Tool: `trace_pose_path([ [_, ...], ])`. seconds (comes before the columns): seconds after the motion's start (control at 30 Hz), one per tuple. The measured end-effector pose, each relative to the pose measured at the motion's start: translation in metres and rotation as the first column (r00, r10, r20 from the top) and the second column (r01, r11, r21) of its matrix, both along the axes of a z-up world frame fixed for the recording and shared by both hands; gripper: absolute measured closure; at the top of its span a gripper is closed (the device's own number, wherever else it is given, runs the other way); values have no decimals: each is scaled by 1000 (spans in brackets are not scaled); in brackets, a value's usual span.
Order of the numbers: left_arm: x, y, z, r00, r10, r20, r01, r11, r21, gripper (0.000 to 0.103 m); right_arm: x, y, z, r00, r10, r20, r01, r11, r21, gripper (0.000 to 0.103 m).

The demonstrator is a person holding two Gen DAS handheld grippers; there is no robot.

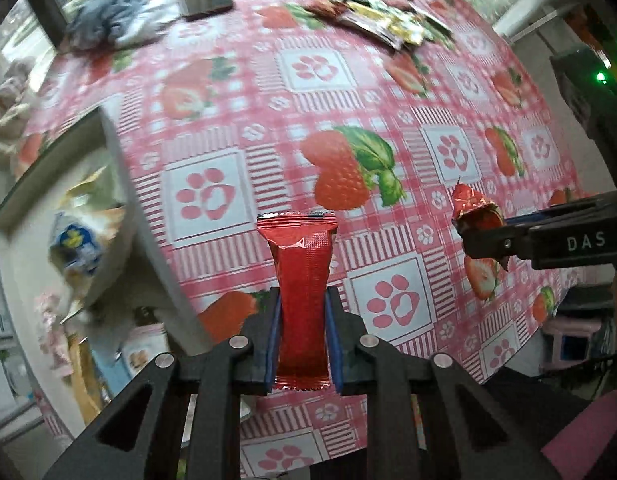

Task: Organize snacks
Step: 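Carry red bar with left tool while right tool carries red candy to white tray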

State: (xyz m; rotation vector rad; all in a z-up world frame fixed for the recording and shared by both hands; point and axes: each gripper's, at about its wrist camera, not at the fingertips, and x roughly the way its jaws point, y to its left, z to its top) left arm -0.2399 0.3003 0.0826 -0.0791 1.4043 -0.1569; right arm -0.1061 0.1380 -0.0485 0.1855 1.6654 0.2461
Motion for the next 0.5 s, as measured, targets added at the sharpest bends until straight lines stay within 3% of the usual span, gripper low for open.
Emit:
trace_pose_path([
  [0.17, -3, 11, 9, 996, 79, 38, -80, 997, 2, 81, 0, 38, 20, 997, 71, 31, -71, 998, -1, 62],
  [0.5, -16, 76, 26, 965, 245, 91, -249, 968, 32, 81, 13, 121, 33, 964, 257, 69, -257, 966, -5, 62],
])
